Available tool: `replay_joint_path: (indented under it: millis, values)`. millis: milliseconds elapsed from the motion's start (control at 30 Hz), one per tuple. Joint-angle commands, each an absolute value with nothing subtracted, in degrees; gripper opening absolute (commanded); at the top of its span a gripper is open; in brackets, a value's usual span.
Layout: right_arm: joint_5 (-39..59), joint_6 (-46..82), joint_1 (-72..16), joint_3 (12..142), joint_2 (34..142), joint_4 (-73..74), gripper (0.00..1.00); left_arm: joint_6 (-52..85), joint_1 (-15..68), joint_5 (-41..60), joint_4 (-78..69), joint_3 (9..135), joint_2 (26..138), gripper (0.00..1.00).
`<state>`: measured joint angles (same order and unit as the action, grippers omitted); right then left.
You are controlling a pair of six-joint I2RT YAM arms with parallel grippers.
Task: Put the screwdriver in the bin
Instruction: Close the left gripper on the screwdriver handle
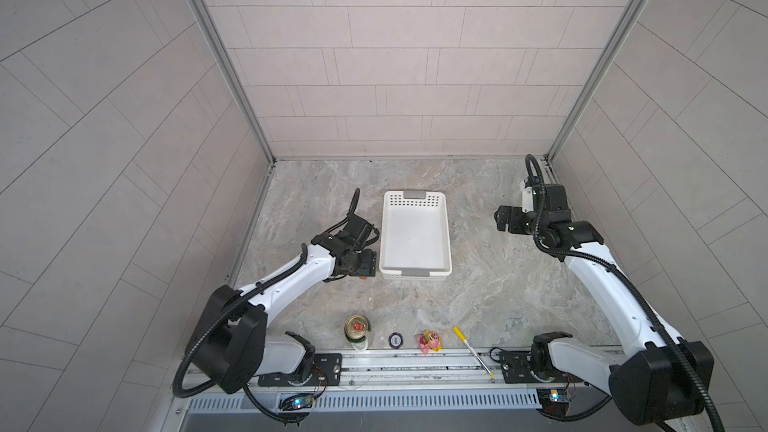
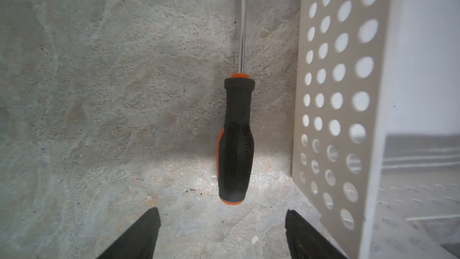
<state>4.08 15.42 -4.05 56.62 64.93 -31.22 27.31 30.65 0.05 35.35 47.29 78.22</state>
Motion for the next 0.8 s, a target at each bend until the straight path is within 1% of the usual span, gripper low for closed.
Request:
replay_joint_path:
  millis: [0,100,200,267,300,433,567,767]
  values:
    - [4.0,14.3,-3.5,55.6,63.8,-32.8,0.99,28.6,31.3,-2.1,32.4,46.4,79.7,0.82]
    - [4.0,14.2,-3.4,55.0,63.3,-33.2,0.99,28.3,31.3,-2.6,31.7,46.4,81.6,0.79]
    - [3.8,13.8,-3.2,54.5,62.7,-33.3,0.99,28.1,31.3,-2.1,30.1,46.1,83.5,0.71]
    - [3.8,13.6,-2.9,54.3,62.2,-33.5,0.99,27.7,31.4,-2.2,29.3,46.1,84.8,0.69]
    - [3.8,13.6,-2.8,54.2,62.1,-33.7,0.99,27.5,31.4,-2.4,29.0,46.2,85.6,0.66]
    - [3.8,13.4,-2.5,54.2,61.4,-34.2,0.99,27.1,31.4,-3.5,28.2,46.5,87.8,0.63]
    - [3.6,12.9,-2.1,54.4,61.3,-34.6,0.99,27.3,31.5,-4.0,27.1,46.0,89.1,0.52]
    - [3.3,12.7,-1.8,54.5,61.2,-35.0,0.99,27.9,31.6,-4.0,26.0,45.4,90.0,0.50]
